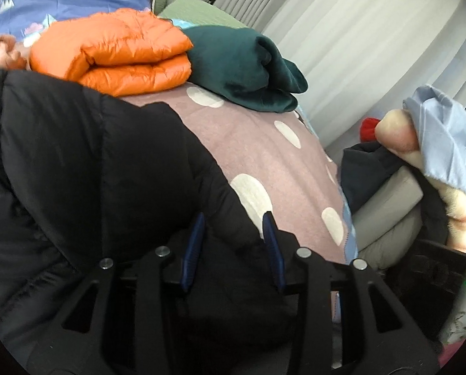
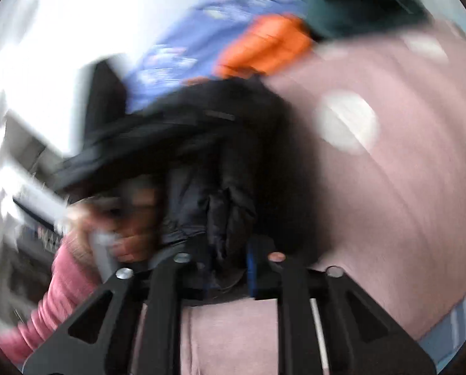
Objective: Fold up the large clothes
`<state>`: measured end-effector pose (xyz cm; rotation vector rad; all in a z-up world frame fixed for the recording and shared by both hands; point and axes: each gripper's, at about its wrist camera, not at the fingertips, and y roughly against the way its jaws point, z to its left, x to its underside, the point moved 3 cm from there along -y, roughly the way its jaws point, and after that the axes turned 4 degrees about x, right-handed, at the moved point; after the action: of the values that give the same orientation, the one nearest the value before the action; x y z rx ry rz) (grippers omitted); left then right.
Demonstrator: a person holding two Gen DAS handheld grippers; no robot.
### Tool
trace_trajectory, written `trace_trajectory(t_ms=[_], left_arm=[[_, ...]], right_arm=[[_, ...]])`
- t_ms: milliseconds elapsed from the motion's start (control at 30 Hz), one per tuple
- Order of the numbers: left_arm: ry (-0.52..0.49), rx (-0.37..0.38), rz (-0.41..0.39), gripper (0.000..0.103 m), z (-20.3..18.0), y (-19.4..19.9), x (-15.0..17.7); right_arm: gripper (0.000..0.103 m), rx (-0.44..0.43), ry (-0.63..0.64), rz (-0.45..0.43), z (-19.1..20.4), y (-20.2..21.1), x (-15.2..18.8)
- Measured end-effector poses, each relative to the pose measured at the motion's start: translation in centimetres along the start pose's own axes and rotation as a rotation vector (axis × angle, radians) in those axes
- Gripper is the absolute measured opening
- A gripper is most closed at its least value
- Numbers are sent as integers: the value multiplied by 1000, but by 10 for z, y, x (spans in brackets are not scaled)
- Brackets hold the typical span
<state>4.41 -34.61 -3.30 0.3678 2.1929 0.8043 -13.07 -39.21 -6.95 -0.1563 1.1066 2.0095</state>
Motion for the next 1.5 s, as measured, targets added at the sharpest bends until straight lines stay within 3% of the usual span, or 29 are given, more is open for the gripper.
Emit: trace_trajectory(t_ms=[100,200,300,400,467,533,600,633,833,900,1000,1033,1133,1233,1400,1433,1500], left_arm=[[-75,-29,-63,37,-12,36,-4],[-168,-179,-129,37,-8,76,-4],[-161,-318,-138,36,21,96,1],[-115,-368,-122,36,51,91,8],[-101,-368,-105,36,63,79,11],[-96,-367,-94,37,70,63,11],[-96,-363,-76,37,73,50,10],[-96,-363,-66,37,72,46,9],[-132,-386,-36,37,72,36,15],[-127,-385,-39,37,73,34,14],[-131,-385,-42,37,74,33,16],[-131,-377,-49,37,76,33,16],[-105,-315,-64,37,88,30,16],[-78,-284,-77,37,95,27,19],[-83,-303,-105,36,85,46,16],[-83,-312,-132,29,82,57,12],[-86,-339,-208,28,83,81,4]], right_arm=[[10,27,-51,24,-21,-7,8],[10,13,-67,25,-26,-7,13],[12,28,-45,20,-23,-10,14],[14,73,16,4,-15,-12,16],[18,103,52,-3,-15,-12,19],[28,159,100,-16,-10,-12,19],[48,252,169,-57,-7,0,20],[49,280,202,-84,-4,7,18],[49,180,374,-267,40,44,3],[39,167,426,-280,52,31,0],[21,268,427,-194,42,-17,-2],[20,295,400,-146,29,-36,-1],[19,231,271,-91,1,-57,0],[19,242,275,-52,4,-55,-2],[19,236,271,-53,0,-57,-4],[19,236,271,-55,-1,-60,-8],[19,239,274,-58,-1,-62,-9]])
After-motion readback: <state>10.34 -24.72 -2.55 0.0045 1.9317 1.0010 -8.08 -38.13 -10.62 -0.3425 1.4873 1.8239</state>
